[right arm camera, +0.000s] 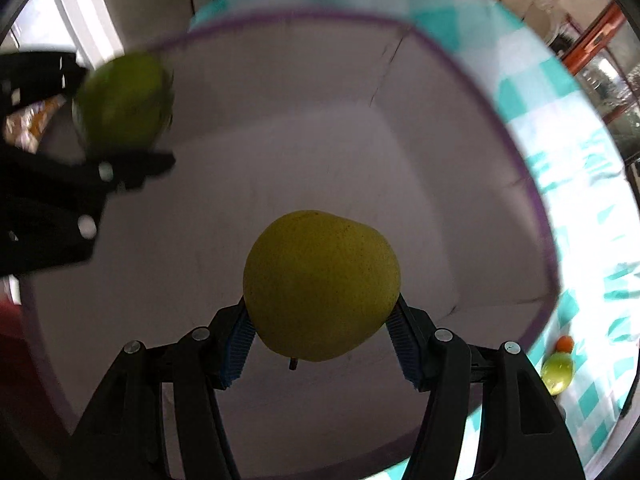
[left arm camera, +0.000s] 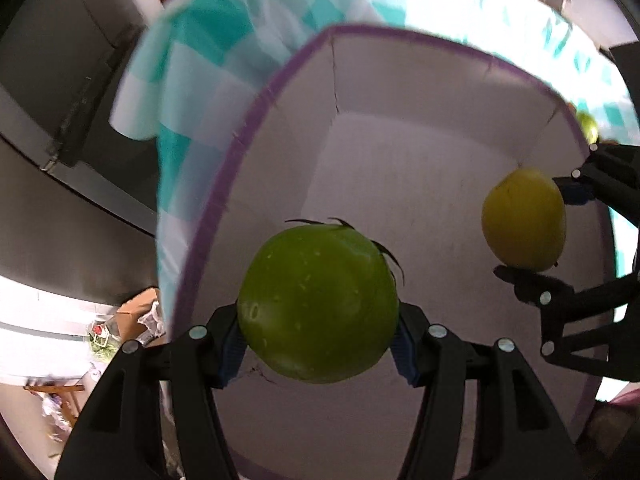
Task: Organize fruits
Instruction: 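Open both tools to drop the pomelo and pear into the box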
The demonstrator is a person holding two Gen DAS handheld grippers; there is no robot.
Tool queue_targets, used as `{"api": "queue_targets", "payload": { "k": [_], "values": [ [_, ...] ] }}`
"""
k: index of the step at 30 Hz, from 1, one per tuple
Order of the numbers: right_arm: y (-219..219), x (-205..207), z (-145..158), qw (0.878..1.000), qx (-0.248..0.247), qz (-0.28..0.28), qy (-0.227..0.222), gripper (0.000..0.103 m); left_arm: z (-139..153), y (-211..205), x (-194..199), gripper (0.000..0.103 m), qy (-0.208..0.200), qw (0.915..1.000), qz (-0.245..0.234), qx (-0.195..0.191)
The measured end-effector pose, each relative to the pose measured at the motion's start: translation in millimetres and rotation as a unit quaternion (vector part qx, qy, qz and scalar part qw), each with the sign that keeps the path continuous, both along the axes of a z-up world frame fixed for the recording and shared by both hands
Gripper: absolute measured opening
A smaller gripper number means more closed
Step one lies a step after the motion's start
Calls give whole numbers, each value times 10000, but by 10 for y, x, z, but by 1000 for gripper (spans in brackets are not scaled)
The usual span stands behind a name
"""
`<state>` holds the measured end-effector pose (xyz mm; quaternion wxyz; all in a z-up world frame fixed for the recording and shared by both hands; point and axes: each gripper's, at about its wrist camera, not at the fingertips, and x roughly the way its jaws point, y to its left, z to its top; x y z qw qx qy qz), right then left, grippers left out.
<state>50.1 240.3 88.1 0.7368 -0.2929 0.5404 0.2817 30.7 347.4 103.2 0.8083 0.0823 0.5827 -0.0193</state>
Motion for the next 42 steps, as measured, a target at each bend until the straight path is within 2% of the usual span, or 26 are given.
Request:
{"api": "queue_targets", "payload": {
  "k": [5,6,8,12,15,17,18,23,24,26,29,31,33,34,35,38,40,42],
  "values": [
    [-62,-32,-268,9985,-309,-185,410,57,-232,-25,55,60,443,9988,-174,73],
    [-62,-50,-284,9985,-355,-152,387,56,-263,-15,65,60,500,9986,-179,82],
    [-76,-37,-260,9986,-288,-223,380,46,-334,-21,82,60,652,9976,-226,104],
    [-107,-18,-259,9983,-254,-352,383,46,-360,-24,94,60,733,9967,-324,128],
    [-110,-39,-267,9984,-267,-331,359,51,-414,24,98,61,922,9953,-309,8],
    [-116,-31,-261,9982,-209,-418,383,60,-421,50,80,62,932,9952,-300,10],
    [-127,-30,-253,9980,-148,-460,402,62,-418,52,70,64,928,9952,-311,-11],
    [-134,-136,-198,9984,81,-453,333,70,-352,11,-1,90,867,9950,-420,-258],
    [-137,-166,-185,9985,130,-450,298,70,-332,0,-18,91,843,9952,-428,-265],
    [-201,-246,-125,9987,215,-435,137,70,-228,-42,-64,91,587,9976,-373,-30],
    [-304,-370,45,9975,551,-416,-174,70,27,-145,-143,91,-133,9977,-284,598],
    [-427,-487,220,9941,899,-389,-470,70,314,-192,-218,91,-897,9905,-27,1043],
    [-577,-595,381,9887,1206,-405,-787,70,581,-287,-303,92,-1556,9782,271,1348],
    [-703,-564,520,9834,1465,-443,-977,70,743,-341,-353,100,-1893,9704,423,1440],
    [-829,-548,638,9773,1712,-511,-1135,70,884,-410,-407,102,-2177,9633,521,1481],
    [-1326,-602,877,9578,2289,-994,-1427,70,1127,-684,-548,102,-2679,9528,493,1341],
    [-1710,-623,891,9497,2468,-1370,-1359,70,1186,-900,-659,102,-2867,9489,398,1260],
    [-2057,-640,818,9458,2371,-1777,-1328,70,1190,-1225,-699,102,-2913,9499,154,1126]
  ]
}}
